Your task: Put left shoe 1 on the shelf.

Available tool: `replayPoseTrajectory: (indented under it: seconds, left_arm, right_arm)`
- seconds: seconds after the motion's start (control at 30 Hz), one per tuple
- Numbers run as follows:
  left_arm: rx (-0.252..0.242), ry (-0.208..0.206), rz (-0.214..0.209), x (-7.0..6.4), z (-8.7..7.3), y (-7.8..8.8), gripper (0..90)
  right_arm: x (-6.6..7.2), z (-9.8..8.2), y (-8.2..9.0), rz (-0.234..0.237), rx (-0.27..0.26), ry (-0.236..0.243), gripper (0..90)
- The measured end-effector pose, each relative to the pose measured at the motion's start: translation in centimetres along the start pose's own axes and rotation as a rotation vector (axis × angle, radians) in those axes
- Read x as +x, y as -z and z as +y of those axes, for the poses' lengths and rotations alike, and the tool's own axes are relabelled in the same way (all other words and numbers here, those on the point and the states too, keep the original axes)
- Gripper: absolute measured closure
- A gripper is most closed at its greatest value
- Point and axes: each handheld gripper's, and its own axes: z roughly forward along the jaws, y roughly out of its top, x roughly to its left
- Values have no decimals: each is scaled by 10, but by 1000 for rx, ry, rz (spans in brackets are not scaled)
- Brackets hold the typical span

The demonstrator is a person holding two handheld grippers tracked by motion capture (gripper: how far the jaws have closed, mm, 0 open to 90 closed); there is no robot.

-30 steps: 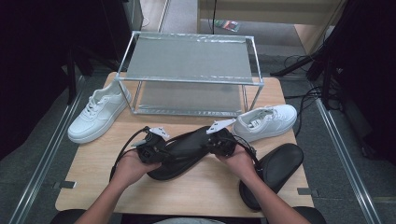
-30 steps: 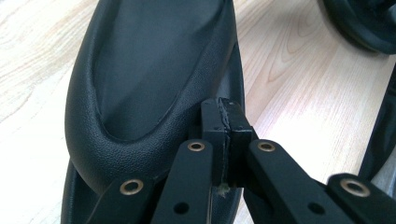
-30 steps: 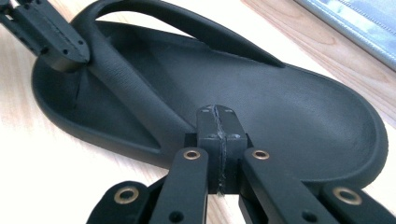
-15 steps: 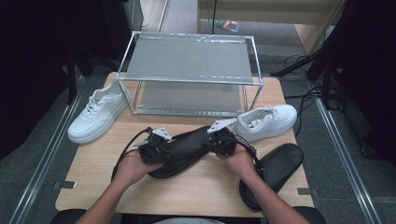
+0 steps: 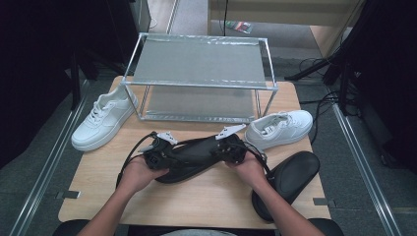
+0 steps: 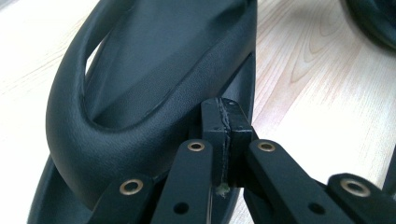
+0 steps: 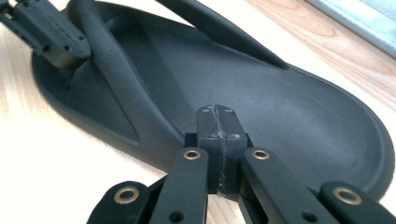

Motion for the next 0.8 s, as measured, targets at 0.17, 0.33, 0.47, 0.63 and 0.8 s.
replayPoseTrajectory:
  seconds: [0.17, 0.33, 0.47, 0.63, 0.8]
  left_arm:
    - [-8, 8, 10, 6, 0, 1, 900]
    - [-17, 11, 6, 10, 2, 1, 900]
    - [-18, 10, 14, 11, 4, 0, 900]
    - [-24, 14, 13, 15, 7, 0, 900]
    - [-34, 18, 7, 19, 10, -2, 900]
  right_arm:
    - [4, -1, -1, 15, 0, -8, 900]
    - [7, -2, 0, 22, 5, -6, 900]
    - [11, -3, 1, 23, 10, 0, 900]
    - [17, -5, 3, 31, 18, -2, 900]
    - [25, -7, 3, 42, 25, 7, 900]
